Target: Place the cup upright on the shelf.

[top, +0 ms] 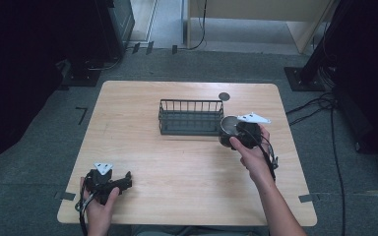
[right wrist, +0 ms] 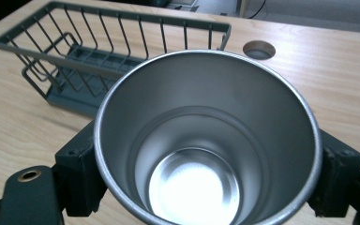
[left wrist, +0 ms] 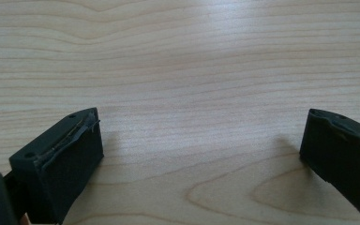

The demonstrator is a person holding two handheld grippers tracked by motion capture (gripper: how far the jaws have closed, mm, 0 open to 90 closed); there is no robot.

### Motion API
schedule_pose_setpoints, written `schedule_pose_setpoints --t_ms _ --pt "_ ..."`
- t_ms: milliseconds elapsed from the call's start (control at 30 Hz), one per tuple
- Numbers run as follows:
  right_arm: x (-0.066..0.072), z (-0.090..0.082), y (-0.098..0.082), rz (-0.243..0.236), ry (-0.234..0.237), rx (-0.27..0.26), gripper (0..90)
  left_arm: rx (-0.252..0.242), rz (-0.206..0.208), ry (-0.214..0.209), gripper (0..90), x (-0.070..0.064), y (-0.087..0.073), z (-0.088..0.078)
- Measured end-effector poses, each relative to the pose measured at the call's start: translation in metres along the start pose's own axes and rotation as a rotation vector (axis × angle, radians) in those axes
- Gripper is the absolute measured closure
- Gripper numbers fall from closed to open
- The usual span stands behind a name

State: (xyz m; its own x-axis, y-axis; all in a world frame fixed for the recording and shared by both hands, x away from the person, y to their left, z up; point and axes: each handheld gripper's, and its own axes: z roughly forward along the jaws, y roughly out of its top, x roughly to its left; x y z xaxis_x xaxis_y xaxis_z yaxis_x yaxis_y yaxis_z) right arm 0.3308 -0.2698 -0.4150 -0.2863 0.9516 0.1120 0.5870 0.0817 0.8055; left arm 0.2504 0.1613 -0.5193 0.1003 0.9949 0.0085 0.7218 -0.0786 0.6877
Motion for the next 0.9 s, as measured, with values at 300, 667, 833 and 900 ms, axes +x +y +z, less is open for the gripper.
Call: schedule_pose_setpoints --t_ms 300,667,833,900 --pt "0.011 0.0 0.027 -0.02 0.004 -0.038 16.6 0.002 0.001 0.0 0.0 0.0 0.0 0.0" --pt "0.029 0.011 0.056 -0.052 0.005 -0.067 16.8 0.002 0.0 -0.001 0.0 0.0 0.0 0.0" --pt "0.033 0.022 0.064 -0.059 -0.005 -0.062 16.8 0.002 0.0 -0.001 0.0 0.0 0.0 0.0" --pt "0.034 0.027 0.067 -0.061 -0.006 -0.061 16.9 0.002 0.0 -0.001 0.0 0.0 0.0 0.0"
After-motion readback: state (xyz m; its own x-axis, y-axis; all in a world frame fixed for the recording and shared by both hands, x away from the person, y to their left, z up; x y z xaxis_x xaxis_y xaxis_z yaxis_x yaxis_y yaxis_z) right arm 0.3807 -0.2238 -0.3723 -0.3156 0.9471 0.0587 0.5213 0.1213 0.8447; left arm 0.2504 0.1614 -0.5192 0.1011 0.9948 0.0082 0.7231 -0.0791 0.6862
